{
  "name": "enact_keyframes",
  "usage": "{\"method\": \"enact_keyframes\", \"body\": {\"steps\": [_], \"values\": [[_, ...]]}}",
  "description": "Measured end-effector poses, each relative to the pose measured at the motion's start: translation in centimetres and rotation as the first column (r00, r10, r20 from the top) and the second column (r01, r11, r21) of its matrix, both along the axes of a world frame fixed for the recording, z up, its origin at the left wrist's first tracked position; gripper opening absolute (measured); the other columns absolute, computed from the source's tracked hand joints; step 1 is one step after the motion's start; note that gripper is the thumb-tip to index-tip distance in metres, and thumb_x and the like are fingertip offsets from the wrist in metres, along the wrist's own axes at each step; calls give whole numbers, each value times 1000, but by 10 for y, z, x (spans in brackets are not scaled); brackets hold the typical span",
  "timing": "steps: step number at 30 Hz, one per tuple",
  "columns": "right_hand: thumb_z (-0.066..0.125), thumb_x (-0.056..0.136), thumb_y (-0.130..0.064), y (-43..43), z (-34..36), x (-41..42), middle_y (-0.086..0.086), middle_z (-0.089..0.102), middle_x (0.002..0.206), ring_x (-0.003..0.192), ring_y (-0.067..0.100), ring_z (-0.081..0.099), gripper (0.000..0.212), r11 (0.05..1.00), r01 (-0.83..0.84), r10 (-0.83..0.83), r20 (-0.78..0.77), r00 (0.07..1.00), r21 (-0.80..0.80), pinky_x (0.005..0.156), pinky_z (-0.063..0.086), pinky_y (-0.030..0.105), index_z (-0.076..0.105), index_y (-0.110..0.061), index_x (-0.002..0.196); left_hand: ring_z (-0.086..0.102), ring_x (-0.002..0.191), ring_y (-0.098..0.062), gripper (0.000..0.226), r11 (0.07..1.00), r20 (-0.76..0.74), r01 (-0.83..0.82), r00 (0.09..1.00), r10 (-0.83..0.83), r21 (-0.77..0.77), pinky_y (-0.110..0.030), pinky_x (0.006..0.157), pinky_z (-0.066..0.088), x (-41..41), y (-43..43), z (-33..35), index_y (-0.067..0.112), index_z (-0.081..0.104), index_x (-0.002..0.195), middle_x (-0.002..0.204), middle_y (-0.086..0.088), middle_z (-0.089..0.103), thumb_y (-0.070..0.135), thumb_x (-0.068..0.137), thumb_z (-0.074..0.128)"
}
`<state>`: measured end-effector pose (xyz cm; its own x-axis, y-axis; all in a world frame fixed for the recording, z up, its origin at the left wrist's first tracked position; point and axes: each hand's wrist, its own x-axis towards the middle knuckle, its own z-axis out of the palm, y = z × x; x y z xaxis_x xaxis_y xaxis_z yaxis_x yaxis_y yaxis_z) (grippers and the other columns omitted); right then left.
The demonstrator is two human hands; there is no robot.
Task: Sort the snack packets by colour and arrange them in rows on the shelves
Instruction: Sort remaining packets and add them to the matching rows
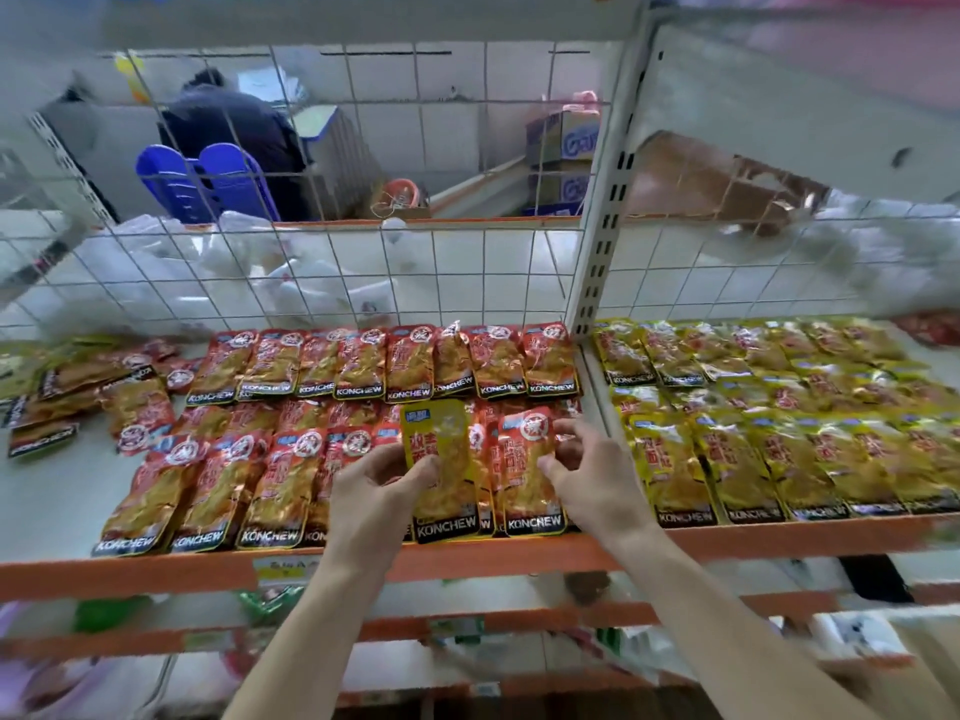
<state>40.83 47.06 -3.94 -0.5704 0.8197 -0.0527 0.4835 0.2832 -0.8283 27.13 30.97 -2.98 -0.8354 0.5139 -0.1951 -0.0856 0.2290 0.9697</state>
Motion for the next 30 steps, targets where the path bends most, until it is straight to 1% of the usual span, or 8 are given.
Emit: {"method": "enact_keyframes", "body": {"steps": [2,6,10,12,15,20,26,30], "values": [[69,91,-13,-1,-1,-1,0,70,97,86,12,66,46,999,-23,23,1,1000,26,75,55,19,55,-12,135,69,93,-16,19,1000,0,-8,1000,8,-10,-22,75,47,0,0,-3,20,75,102,94,2,76,23,83,79],[69,92,-12,-1,-4,-4,1,65,101,79,8,63,52,997,-38,38,5,999,66,68,54,15,51,-11,140,69,101,-20,37,1000,19,-16,1000,17,-21,-31,89,53,-2,-1,-8,12,72,115,104,-2,75,27,82,81],[68,92,-12,-6,-6,-7,2,65,107,88,10,61,55,989,-68,65,22,998,132,73,51,9,47,-11,143,70,97,-19,27,1000,34,-21,999,21,2,-30,86,52,-2,-2,-7,13,74,107,97,0,76,22,83,80],[67,92,-11,-9,-8,-9,3,66,106,91,13,62,56,981,-79,75,30,997,176,83,53,17,46,-10,144,70,94,-17,20,1000,42,-18,999,18,13,-25,80,49,-1,-3,-5,15,74,102,94,1,76,20,84,78],[66,92,-13,-14,-12,-9,9,65,115,109,23,60,57,966,-88,74,66,995,243,95,53,35,44,-9,144,68,93,-16,17,1000,43,-14,999,13,27,-23,77,48,-2,-5,-3,16,74,100,93,1,75,21,84,78],[66,91,-22,-19,-20,-8,8,62,125,123,26,50,55,925,-93,27,181,983,368,107,42,39,47,-9,141,69,92,-20,16,999,41,-7,999,6,31,-28,81,51,-3,-8,-4,15,75,98,92,-3,76,20,84,78],[66,90,-29,-23,-26,-6,3,60,128,124,25,46,53,901,-91,-21,251,968,424,104,41,40,51,-14,138,69,83,-11,7,999,26,2,1000,-3,42,-18,73,49,2,-11,-2,23,74,87,84,4,75,17,84,78],[69,87,-28,-25,-31,-4,3,59,124,120,26,47,42,884,-95,-29,256,966,458,99,43,41,60,-16,127,68,76,-4,9,999,37,5,999,-7,54,-13,69,48,3,-13,0,24,73,84,79,7,75,16,85,78]]}}
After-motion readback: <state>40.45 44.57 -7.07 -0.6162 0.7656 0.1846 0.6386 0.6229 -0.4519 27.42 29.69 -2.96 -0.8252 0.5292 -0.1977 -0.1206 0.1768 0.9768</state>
